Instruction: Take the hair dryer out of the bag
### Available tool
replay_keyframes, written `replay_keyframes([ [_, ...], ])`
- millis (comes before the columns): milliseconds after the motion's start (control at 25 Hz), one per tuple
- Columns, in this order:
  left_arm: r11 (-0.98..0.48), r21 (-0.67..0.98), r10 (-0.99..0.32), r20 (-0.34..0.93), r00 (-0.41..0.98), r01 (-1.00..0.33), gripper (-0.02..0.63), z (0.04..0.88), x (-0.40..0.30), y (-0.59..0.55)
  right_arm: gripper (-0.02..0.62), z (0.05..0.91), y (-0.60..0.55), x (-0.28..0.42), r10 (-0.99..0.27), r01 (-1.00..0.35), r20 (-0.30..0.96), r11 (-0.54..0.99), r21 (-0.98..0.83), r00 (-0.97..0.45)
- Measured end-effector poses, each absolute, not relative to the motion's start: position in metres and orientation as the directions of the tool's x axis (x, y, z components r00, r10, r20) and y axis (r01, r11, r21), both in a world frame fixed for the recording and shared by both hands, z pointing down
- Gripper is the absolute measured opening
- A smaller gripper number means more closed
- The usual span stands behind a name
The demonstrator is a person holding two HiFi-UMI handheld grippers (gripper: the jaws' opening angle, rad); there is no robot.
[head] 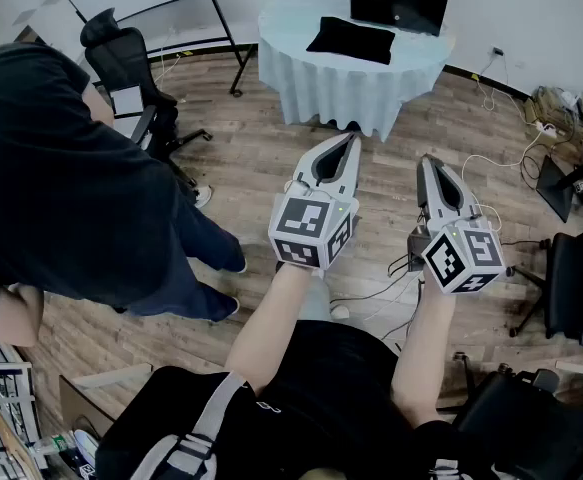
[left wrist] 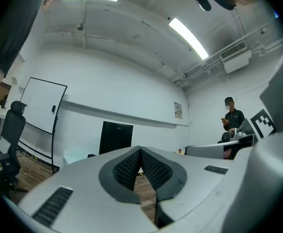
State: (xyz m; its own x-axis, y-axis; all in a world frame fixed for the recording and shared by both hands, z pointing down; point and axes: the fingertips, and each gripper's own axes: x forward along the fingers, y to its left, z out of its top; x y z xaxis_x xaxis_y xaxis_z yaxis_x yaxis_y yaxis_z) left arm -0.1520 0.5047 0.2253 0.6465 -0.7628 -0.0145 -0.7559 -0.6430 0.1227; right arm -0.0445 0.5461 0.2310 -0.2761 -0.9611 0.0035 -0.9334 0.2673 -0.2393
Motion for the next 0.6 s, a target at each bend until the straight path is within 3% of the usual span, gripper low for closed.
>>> replay_keyframes([
  [600, -0.632, 0.150, -0.768, 0.014, 0.640, -0.761, 0.012, 0.241, -0.157, 0.473, 0.005, 0.245, 0.516, -0.043, -0.964, -0.941, 0.030, 0.251, -0.227, -0.264],
])
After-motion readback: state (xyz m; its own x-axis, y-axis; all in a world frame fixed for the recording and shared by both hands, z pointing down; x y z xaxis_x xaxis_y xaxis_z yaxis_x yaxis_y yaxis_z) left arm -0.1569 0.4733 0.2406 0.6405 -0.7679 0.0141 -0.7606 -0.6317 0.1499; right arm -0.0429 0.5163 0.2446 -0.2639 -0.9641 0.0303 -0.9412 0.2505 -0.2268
